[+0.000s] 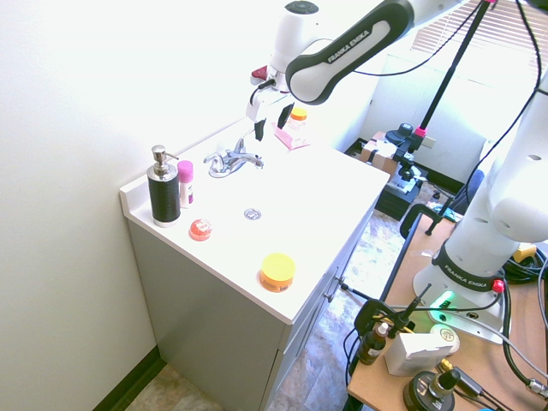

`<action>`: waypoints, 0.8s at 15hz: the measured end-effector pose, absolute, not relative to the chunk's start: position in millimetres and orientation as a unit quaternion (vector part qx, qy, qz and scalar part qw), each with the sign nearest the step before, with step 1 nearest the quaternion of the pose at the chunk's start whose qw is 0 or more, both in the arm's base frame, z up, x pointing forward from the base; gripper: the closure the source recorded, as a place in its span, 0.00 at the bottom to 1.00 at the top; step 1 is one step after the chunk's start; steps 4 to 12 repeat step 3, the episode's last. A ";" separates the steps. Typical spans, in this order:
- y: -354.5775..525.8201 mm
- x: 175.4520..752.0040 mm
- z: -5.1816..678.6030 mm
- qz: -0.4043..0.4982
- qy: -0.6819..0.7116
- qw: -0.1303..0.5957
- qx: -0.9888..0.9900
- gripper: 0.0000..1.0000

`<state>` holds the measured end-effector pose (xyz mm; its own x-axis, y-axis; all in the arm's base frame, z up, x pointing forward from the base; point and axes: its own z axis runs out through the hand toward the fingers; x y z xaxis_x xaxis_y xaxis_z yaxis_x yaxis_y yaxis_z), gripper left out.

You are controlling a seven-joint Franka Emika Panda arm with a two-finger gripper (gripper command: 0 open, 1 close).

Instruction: Turn off the cold water

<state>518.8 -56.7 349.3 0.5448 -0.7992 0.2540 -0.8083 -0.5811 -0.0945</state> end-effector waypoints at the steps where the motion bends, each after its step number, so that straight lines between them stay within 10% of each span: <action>1: -49.0 508.3 354.5 0.128 -0.453 0.012 0.882 0.00; 12: -34.8 488.8 362.1 0.113 -0.446 0.002 0.888 0.00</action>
